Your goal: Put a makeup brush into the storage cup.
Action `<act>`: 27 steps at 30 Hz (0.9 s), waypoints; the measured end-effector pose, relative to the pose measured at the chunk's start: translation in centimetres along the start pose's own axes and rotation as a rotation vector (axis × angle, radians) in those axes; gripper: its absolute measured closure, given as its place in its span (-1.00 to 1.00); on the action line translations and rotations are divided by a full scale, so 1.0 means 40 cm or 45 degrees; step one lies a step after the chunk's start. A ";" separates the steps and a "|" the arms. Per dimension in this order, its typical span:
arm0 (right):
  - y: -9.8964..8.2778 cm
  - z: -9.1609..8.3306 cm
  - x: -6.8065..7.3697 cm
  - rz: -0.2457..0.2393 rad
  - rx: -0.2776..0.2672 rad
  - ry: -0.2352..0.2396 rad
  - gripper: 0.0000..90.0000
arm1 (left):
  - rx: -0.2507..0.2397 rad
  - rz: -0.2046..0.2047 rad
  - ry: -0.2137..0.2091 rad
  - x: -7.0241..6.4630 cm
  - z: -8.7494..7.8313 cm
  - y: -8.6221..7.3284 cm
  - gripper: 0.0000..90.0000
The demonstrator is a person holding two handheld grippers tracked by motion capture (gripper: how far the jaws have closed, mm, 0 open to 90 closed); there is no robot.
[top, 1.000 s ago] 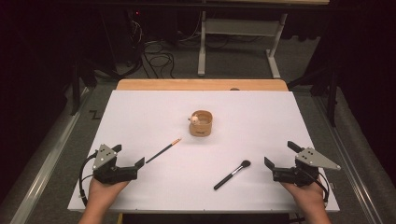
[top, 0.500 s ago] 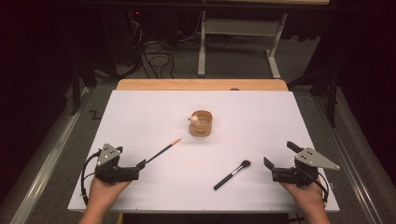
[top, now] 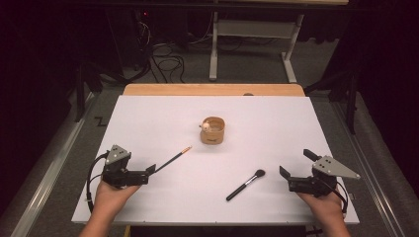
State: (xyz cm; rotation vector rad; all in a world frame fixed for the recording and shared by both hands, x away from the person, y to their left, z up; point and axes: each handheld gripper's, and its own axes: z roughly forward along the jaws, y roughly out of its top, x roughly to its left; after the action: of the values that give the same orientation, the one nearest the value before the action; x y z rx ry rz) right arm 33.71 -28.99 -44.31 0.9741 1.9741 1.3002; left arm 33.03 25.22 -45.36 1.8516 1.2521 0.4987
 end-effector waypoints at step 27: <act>-0.003 -0.001 0.004 -0.005 0.001 0.005 -0.99 | 0.286 0.070 -0.029 -0.015 0.028 0.023 -0.98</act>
State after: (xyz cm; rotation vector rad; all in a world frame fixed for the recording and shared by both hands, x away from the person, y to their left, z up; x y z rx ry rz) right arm 33.55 -28.91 -44.40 0.9685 1.9790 1.3005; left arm 34.09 24.08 -45.23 2.0780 1.2877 0.3778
